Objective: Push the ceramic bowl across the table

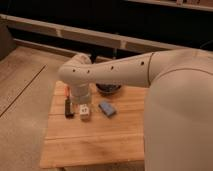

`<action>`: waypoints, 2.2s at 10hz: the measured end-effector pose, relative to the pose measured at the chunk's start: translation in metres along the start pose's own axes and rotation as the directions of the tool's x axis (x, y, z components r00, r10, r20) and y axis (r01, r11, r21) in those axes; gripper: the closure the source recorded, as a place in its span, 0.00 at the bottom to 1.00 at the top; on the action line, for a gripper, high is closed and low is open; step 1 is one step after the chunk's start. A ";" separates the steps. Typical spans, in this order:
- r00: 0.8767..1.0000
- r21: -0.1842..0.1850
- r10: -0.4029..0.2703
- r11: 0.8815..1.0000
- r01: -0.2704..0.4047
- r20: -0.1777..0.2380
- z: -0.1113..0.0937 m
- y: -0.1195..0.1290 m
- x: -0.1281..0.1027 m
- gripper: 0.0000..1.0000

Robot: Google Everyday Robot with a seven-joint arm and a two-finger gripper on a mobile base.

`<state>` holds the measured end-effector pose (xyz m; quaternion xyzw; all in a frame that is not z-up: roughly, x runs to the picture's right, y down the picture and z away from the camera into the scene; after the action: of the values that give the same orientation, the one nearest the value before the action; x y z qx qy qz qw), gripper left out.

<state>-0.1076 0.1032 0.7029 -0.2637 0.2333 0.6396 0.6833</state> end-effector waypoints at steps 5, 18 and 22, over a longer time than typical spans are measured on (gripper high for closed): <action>1.000 0.000 0.000 1.000 0.000 0.000 0.000 0.000 0.000 0.35; 1.000 0.000 0.000 1.000 0.000 0.001 0.000 0.000 0.000 0.35; 0.992 0.014 0.020 1.000 -0.022 0.128 -0.018 -0.006 -0.040 0.35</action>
<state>-0.1044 0.0605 0.7160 -0.2143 0.1967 0.6607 0.6920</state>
